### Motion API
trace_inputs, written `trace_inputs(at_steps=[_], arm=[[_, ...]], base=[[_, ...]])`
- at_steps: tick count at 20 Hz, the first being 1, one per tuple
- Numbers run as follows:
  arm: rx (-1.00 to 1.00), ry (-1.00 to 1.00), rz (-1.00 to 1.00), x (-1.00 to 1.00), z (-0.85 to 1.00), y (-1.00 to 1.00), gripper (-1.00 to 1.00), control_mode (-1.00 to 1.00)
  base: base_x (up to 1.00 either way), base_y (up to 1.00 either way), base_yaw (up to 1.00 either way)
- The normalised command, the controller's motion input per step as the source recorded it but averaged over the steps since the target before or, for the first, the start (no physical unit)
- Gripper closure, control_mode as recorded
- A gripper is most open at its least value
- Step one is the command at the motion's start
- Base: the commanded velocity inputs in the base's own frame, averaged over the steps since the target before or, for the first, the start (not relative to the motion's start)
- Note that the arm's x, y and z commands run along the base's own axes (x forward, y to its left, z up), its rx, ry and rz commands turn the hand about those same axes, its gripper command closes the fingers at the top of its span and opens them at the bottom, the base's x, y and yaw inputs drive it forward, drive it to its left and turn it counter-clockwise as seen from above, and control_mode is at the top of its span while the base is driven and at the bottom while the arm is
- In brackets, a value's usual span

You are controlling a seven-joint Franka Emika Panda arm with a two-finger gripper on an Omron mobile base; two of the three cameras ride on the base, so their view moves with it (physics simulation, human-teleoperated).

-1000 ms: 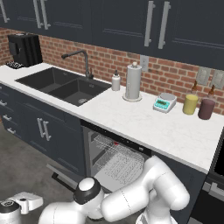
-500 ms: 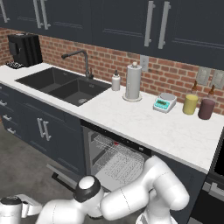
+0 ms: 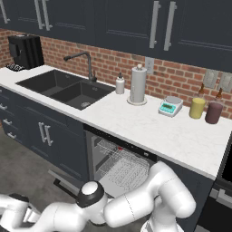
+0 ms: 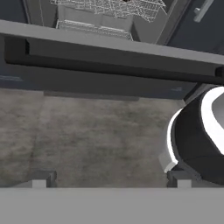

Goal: Pick up the cup and bowl from the counter, place them in the dishwasher, and close the dishwasher door.

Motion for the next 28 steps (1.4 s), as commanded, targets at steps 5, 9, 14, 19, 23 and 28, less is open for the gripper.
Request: trace_inputs(at_steps=[5, 9, 14, 19, 23, 28], arm=[[0.15, 0.00, 0.00, 0.03, -1.00, -0.60, -1.00, -1.00], [0.05, -0.03, 0.02, 0.00, -1.00, -0.88, -1.00, -1.00], [0.00, -0.01, 0.05, -0.08, -1.00, -0.95, -1.00, -1.00], [0.00, 0.00, 0.02, -0.01, -1.00, -0.84, -1.00, -1.00], [-0.04, 0.01, 0.01, 0.00, -0.93, -0.67, -1.00, -1.00], [-0.15, 0.00, 0.00, 0.00, -0.90, -0.40, -1.00, -1.00]], base=[[0.00, 0.00, 0.00], [0.00, 0.00, 0.00], [0.00, 0.00, 0.00], [0.00, 0.00, 0.00], [0.00, 0.00, 0.00], [0.00, 0.00, 0.00]])
